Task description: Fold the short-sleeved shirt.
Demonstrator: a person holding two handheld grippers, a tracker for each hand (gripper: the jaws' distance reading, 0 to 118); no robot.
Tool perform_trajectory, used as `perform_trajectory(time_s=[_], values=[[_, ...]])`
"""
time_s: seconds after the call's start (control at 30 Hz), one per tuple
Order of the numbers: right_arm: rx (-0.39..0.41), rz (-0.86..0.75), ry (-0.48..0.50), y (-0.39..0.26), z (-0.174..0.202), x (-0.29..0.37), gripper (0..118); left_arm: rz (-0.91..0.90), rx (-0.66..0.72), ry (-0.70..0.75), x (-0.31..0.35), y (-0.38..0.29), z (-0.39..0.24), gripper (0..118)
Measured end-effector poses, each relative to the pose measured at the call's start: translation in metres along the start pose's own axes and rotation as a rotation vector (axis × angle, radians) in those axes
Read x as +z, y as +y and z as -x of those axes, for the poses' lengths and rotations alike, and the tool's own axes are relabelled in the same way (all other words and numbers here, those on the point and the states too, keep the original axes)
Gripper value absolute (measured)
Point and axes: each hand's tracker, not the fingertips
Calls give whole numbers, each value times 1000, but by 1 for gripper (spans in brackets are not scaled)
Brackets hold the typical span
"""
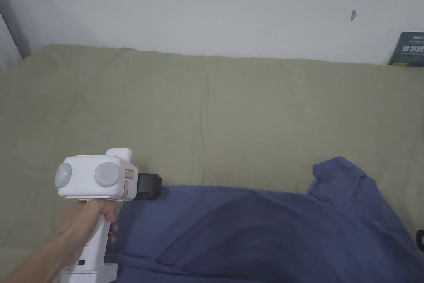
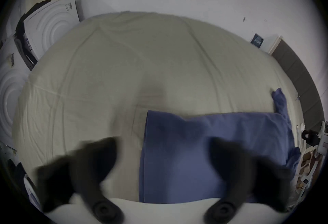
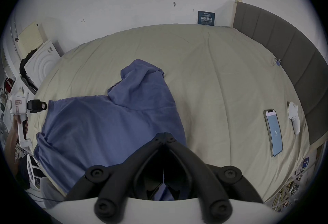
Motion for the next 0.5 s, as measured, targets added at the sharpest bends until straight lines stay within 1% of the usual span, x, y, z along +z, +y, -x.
perform_trajectory(time_s=[0.13,0.17,0.2,0.23,0.27,0.3,0.33,0.37,0.4,0.43,0.5], values=[[4,20,-4,2,-6,-12,0,56,-38,25,-19,2,-9,118],[2,23,-12,2,-8,-14,0,63,-57,30,-19,2,-9,113],[0,25,-10,2,-10,-15,0,86,-81,10,-20,0,-12,99],[-1,30,-8,3,-11,-16,0,76,-74,3,-18,-3,-14,74],[1,33,-10,3,-12,-18,0,36,-113,83,-12,-5,-17,66],[1,35,-15,3,-14,-19,0,54,-100,22,-7,-3,-16,49],[1,36,-15,4,-15,-19,0,66,-76,11,-5,-1,-14,21],[2,39,-13,6,-17,-21,0,44,-63,2,-2,0,-11,2],[2,41,-16,7,-18,-22,0,25,-33,-38,1,1,-9,2],[1,43,-21,8,-20,-23,0,59,-54,-11,-1,4,-8,2],[-15,50,-15,13,-25,-26,0,50,-69,-6,-2,3,-10,2]])
